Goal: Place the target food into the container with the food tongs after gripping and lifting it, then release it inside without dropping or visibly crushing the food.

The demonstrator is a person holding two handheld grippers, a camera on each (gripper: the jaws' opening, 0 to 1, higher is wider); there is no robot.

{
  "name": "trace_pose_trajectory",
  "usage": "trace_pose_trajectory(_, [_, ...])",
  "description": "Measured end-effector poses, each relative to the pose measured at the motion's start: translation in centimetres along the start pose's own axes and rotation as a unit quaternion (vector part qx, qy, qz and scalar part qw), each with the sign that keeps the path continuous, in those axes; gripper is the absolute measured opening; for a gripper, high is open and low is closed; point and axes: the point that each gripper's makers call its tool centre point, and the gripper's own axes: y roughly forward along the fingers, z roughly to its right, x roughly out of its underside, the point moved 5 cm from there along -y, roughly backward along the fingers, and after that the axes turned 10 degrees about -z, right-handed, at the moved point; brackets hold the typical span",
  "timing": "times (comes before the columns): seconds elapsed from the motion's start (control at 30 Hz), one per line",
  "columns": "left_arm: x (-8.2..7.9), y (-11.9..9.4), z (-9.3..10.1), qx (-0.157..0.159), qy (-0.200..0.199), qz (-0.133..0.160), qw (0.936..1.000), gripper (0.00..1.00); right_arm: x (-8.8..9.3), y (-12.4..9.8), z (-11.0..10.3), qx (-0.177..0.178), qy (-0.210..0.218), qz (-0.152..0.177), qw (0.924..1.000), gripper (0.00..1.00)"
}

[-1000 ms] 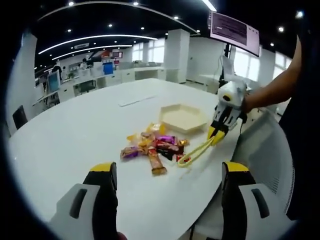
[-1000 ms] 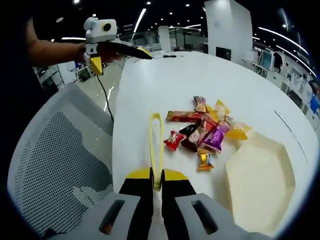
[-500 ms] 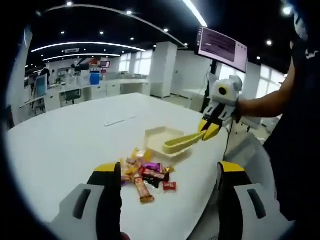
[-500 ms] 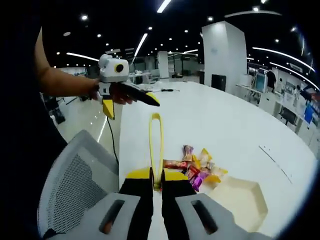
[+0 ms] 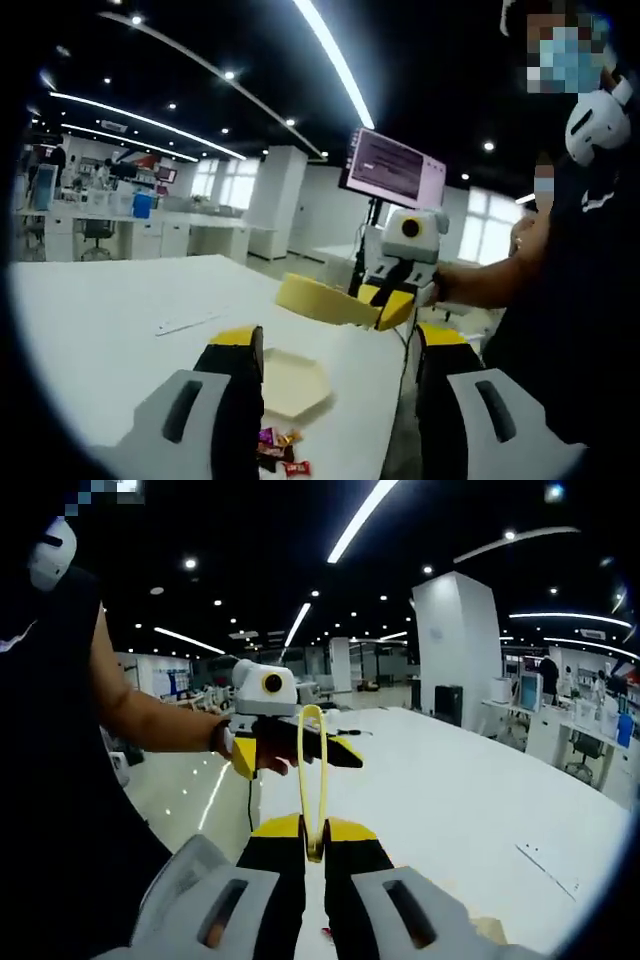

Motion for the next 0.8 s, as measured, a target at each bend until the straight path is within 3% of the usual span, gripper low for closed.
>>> trace_pose_trajectory(0.07, [-0.4,0.5,0.6,0.019,0.004,-0.006,0.9998,0.45,-0.6,0.0,-0.1,-0.01,0.001,0.004,0.9999,0.04])
trace_pose_trajectory(0.23, [-1.4,1.3,2.4,0.073,0.0,0.002,0.9974,0.38,-1.2,0.0,-1.2,-0.05,-0.003,0.003,0.9987,0.04])
trace_pose_trajectory(0.4, [-1.7,1.6,3.7,0.104,0.013,-0.001,0.9945,0.18,-1.7,-0.2,-1.6,-0.087,0.008,0.011,0.9961,0.04])
trace_pose_trajectory(0.47, [-1.6,1.8,3.8,0.102,0.014,-0.01,0.9946,0.12,-1.6,-0.4,-1.7,-0.101,0.013,0.013,0.9947,0.04])
trace_pose_trajectory(0.7, [-2.1,1.8,4.6,0.115,0.012,0.001,0.9933,0.15,-1.2,-0.5,-2.3,-0.116,0.021,0.003,0.993,0.04])
trace_pose_trajectory(0.8, [-1.9,1.9,4.7,0.107,0.023,-0.008,0.994,0.13,-1.5,-0.6,-2.4,-0.119,0.028,0.011,0.9924,0.04])
